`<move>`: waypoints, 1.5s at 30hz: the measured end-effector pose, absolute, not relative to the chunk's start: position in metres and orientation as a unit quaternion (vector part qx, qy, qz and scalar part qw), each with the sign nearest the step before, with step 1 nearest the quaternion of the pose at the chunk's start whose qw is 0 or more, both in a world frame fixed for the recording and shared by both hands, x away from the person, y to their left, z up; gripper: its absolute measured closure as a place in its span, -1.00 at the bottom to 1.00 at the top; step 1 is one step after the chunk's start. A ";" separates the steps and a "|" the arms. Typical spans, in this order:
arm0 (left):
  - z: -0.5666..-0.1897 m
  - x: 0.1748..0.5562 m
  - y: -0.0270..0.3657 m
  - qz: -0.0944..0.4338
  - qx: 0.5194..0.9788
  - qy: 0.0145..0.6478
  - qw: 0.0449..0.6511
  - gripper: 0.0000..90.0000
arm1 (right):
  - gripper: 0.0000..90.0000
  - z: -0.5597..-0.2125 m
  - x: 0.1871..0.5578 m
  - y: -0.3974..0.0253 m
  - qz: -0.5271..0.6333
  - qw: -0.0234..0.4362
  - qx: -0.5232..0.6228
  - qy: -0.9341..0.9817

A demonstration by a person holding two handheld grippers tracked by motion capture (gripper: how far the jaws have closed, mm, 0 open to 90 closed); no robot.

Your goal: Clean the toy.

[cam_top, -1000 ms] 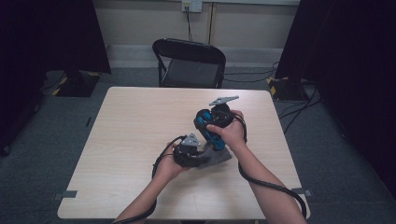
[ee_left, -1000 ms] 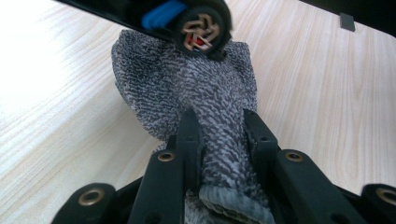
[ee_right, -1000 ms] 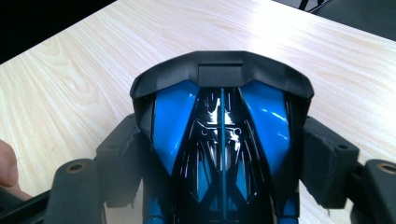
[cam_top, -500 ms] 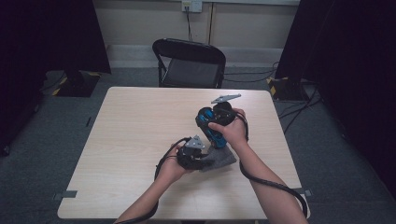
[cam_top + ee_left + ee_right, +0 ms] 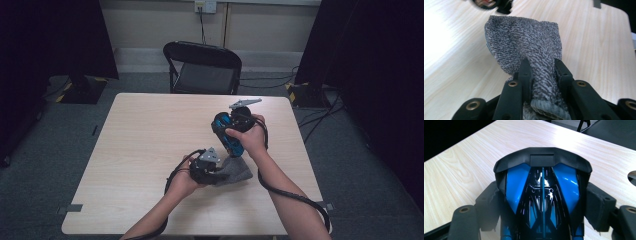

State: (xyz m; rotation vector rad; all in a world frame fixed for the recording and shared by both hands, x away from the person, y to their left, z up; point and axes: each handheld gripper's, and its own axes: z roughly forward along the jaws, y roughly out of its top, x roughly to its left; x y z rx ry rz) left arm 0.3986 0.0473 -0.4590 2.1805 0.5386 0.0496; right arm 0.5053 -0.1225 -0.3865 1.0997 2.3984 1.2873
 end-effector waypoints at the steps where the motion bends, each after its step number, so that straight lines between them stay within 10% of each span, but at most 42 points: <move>1: -0.459 0.399 0.050 0.023 0.875 0.220 0.431 0.61 | -0.43 -0.386 0.505 -0.124 0.437 0.103 0.374 0.812; 20: -0.436 0.435 0.126 0.102 0.838 0.311 0.436 0.61 | -0.43 -0.393 0.492 -0.136 0.429 0.095 0.359 0.823; 45: -0.422 0.455 0.122 0.125 0.810 0.343 0.459 0.61 | -0.43 -0.417 0.472 -0.128 0.419 0.085 0.341 0.837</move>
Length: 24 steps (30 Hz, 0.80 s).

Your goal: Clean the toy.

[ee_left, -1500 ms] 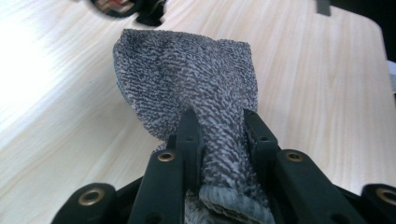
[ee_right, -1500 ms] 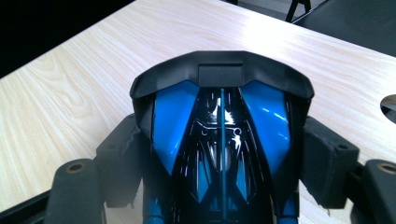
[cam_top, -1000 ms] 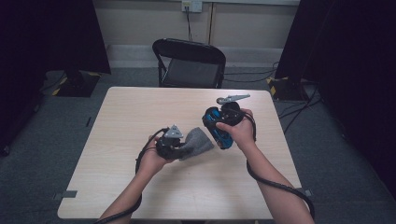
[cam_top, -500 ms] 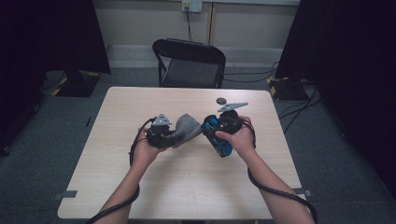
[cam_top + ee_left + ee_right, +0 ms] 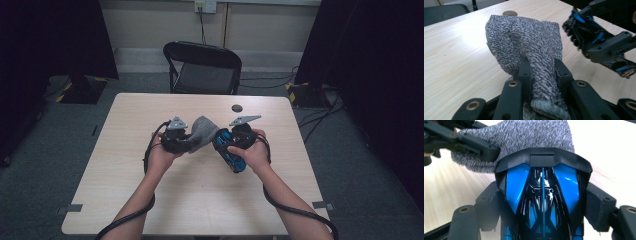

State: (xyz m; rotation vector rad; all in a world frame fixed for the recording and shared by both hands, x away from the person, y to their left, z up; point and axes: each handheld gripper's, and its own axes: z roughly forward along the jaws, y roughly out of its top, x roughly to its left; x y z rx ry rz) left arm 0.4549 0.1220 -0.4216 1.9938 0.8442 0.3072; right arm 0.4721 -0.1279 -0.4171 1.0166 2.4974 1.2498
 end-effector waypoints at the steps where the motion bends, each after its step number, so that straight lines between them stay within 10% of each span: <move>1: -0.422 0.455 0.120 0.123 0.810 0.341 0.461 0.61 | -0.43 -0.417 0.473 -0.128 0.419 0.085 0.340 0.838; 24: -0.427 0.448 0.102 0.102 0.821 0.325 0.459 0.61 | -0.43 -0.415 0.476 -0.120 0.404 0.094 0.338 0.845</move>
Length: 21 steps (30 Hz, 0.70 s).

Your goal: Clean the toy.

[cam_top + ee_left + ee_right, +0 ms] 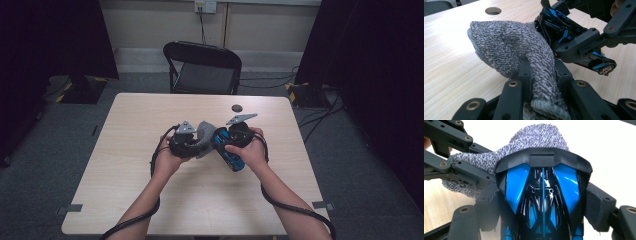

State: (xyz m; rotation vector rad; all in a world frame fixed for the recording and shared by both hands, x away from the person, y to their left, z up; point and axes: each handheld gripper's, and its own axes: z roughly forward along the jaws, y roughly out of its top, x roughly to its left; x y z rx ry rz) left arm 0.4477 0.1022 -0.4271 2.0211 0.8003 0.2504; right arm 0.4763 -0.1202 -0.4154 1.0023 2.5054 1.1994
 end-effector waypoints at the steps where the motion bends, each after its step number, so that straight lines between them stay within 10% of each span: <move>1: -0.427 0.447 0.102 0.101 0.821 0.325 0.459 0.61 | -0.43 -0.415 0.476 -0.120 0.404 0.095 0.339 0.844; 21: -0.436 0.442 0.090 0.082 0.833 0.314 0.447 0.61 | -0.43 -0.411 0.477 -0.117 0.406 0.109 0.340 0.842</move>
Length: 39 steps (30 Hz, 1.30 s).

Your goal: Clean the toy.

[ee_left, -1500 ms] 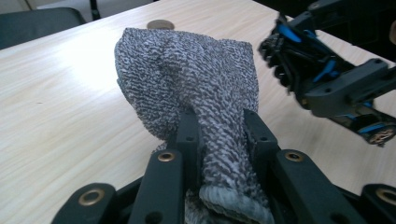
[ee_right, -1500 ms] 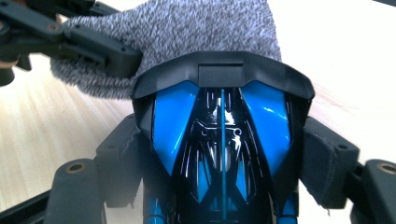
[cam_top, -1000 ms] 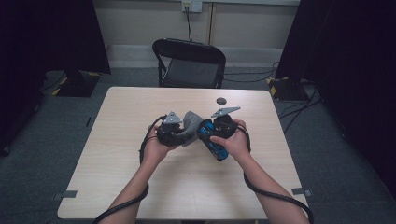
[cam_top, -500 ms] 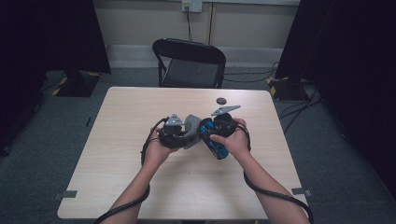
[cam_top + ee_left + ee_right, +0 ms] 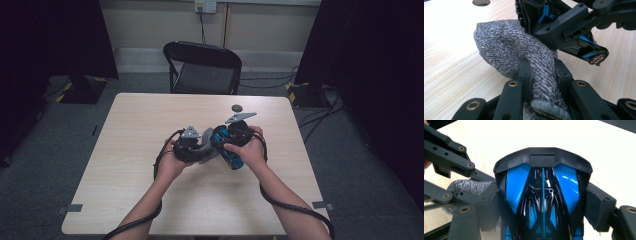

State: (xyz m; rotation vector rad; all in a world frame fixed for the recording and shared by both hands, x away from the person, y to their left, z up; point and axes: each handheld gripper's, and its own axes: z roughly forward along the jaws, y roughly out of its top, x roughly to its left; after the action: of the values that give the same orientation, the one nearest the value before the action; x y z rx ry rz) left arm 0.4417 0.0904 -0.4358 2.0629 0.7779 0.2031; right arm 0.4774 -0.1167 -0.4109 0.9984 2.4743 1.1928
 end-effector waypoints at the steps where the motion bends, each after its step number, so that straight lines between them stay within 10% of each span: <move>1: -0.436 0.442 0.090 0.081 0.834 0.314 0.446 0.61 | -0.43 -0.411 0.477 -0.117 0.405 0.110 0.340 0.842; 39: -0.447 0.427 0.057 0.056 0.856 0.266 0.439 0.61 | -0.43 -0.400 0.489 -0.114 0.409 0.107 0.355 0.833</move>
State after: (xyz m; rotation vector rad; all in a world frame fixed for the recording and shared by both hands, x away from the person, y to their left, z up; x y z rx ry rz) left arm 0.4271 0.0567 -0.4473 2.1282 0.6622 0.1391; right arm 0.4895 -0.1140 -0.3998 1.0465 2.4539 1.2055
